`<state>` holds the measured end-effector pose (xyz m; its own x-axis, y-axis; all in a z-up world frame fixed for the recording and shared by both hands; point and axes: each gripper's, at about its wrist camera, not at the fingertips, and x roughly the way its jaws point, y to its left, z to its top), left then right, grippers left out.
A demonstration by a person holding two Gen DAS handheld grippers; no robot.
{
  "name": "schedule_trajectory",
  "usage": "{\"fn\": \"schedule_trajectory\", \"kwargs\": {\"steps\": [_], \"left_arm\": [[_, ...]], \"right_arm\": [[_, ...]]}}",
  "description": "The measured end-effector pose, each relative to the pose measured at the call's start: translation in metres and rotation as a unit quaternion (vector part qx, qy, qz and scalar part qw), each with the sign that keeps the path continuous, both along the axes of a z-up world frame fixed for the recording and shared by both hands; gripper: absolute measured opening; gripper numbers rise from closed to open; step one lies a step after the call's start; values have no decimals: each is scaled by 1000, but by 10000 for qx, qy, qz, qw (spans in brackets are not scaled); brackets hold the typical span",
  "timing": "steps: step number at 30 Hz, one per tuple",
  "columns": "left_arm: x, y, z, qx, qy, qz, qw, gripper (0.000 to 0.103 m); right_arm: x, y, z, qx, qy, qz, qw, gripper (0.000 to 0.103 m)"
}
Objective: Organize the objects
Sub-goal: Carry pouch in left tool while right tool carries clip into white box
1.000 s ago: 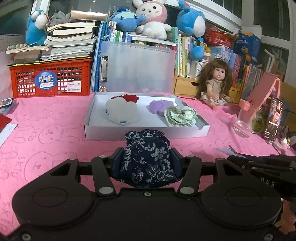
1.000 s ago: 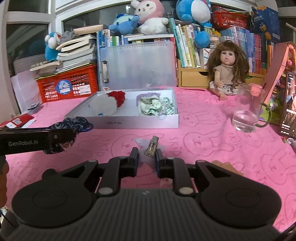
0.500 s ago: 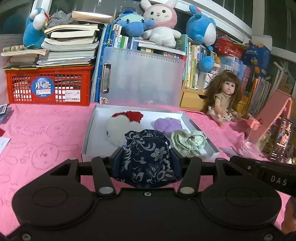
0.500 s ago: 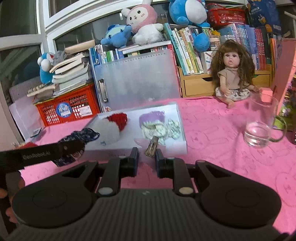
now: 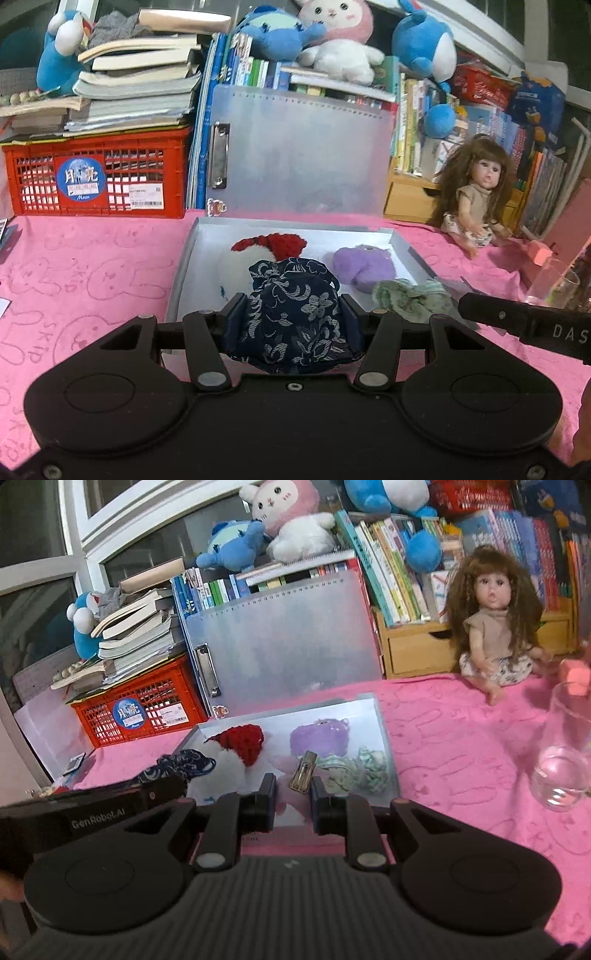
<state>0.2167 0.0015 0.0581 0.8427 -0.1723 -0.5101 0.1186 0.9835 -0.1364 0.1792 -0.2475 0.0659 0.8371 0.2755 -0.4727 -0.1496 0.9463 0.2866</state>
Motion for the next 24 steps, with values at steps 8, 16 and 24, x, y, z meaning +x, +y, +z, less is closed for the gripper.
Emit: {"fn": "schedule_trajectory", "kwargs": {"steps": [8, 16, 24], "left_arm": [[31, 6, -13, -48, 164, 140, 9998, 51], [51, 6, -29, 11, 261, 176, 9995, 51], [67, 0, -38, 159, 351, 210, 9990, 50]], "right_arm": [[39, 3, -17, 55, 340, 24, 9994, 22], [68, 3, -31, 129, 624, 151, 9979, 22], [86, 5, -42, -16, 792, 163, 9967, 22]]}}
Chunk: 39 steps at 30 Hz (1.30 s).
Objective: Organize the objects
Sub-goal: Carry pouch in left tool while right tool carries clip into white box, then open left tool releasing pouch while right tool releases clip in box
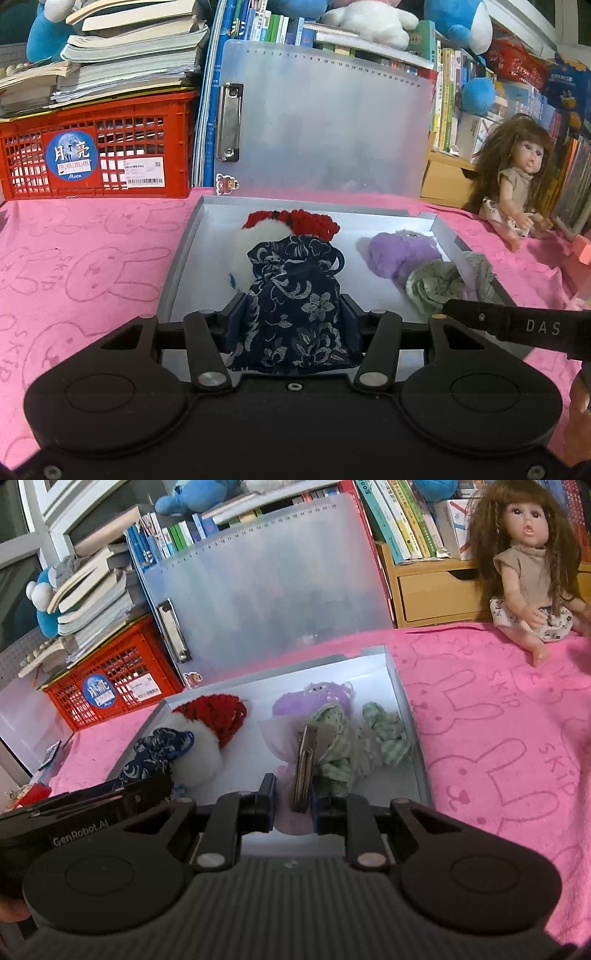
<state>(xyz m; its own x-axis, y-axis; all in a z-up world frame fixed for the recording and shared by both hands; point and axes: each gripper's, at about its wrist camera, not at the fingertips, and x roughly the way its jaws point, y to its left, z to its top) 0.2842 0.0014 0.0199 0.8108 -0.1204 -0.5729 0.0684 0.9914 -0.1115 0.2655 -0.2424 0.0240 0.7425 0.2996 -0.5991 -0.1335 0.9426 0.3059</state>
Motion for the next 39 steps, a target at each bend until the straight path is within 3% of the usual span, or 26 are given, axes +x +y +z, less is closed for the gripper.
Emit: {"fn": "schedule_trajectory", "kwargs": {"steps": [23, 30, 33, 39], "left_arm": [[33, -6, -13, 128, 76, 173, 9997, 50], [31, -5, -11, 131, 102, 163, 9997, 53], [26, -6, -8, 108, 64, 122, 9998, 64], [12, -12, 9, 271, -152, 7, 9995, 76]], "right_arm": [[34, 0, -9, -147, 233, -60, 9996, 24], [26, 3, -6, -285, 153, 22, 9995, 40], [23, 3, -2, -278, 130, 48, 9995, 55], [13, 2, 10, -314, 0, 44, 9995, 62]]}}
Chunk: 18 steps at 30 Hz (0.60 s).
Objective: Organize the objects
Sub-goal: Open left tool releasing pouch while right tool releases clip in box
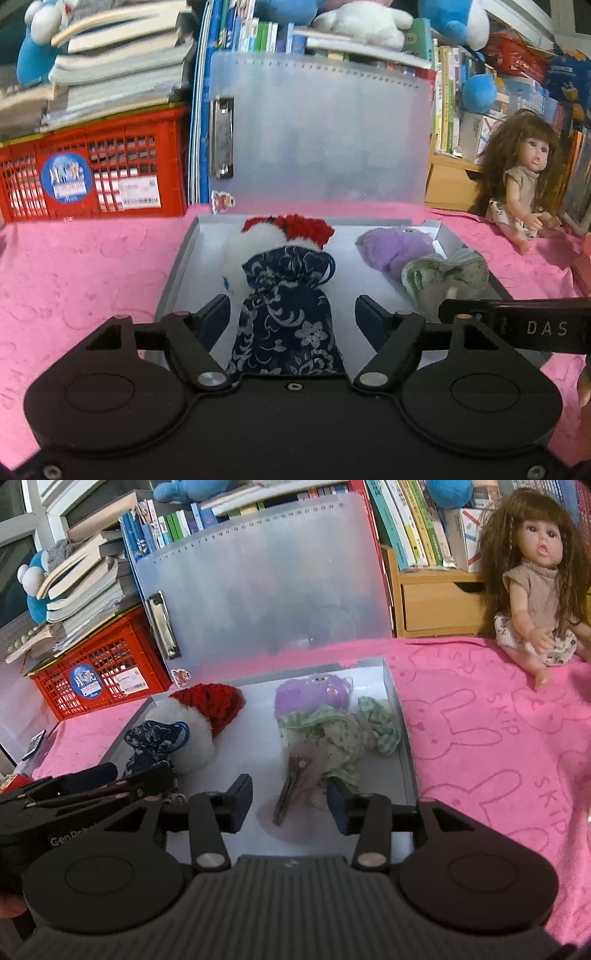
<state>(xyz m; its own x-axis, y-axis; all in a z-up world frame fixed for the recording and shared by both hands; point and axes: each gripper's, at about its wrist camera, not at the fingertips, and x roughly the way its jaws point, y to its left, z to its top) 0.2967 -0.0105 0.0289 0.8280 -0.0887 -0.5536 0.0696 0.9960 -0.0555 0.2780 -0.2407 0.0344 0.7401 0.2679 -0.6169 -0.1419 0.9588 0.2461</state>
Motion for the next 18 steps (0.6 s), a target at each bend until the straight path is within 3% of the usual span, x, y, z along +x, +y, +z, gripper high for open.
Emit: {"fn": "schedule_trajectory", "kwargs": {"steps": [18], "left_arm": [[-63, -1, 55, -98, -418, -414, 9982, 86]], "right_arm": [[-58, -6, 47, -40, -561, 43, 9984, 73]]}}
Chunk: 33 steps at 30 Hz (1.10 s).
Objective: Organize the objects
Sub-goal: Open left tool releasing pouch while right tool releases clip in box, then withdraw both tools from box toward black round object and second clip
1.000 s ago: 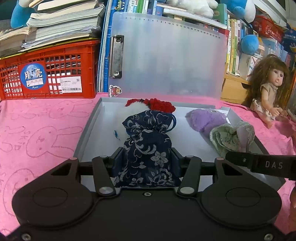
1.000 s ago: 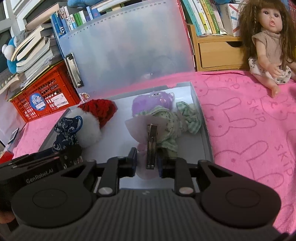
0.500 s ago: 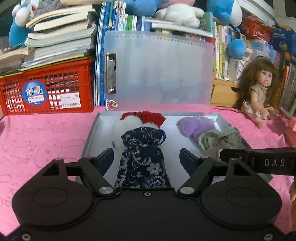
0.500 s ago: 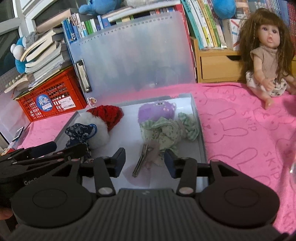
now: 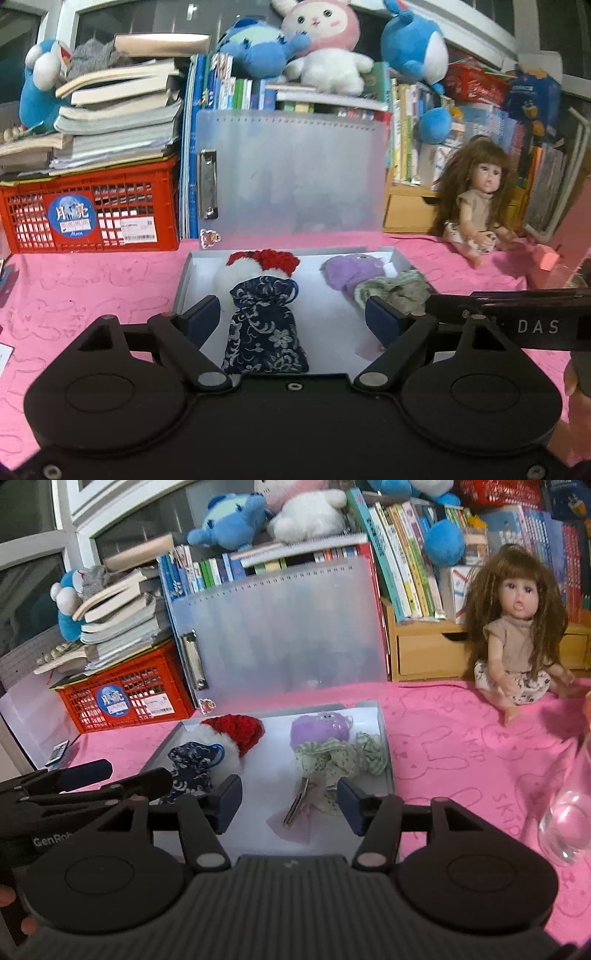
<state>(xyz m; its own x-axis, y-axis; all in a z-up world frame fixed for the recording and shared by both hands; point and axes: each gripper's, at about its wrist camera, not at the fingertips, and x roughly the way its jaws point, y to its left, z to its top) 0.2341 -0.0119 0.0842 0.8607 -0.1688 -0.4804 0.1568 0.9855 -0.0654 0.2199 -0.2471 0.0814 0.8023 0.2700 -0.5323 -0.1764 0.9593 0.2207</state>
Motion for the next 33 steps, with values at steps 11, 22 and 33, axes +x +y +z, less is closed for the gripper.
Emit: {"fn": "schedule_trajectory", "kwargs": {"steps": [11, 22, 33], "left_arm": [[-49, 1, 9, 24, -108, -309, 9995, 90], [-87, 5, -9, 242, -165, -448, 9986, 91], [-111, 15, -29, 194, -36, -498, 9986, 92]], "right_arm": [[-49, -6, 9, -10, -358, 45, 9993, 82], [-92, -7, -4, -262, -551, 125, 9981, 88], [-115, -3, -26, -500, -423, 117, 9978, 89]]}}
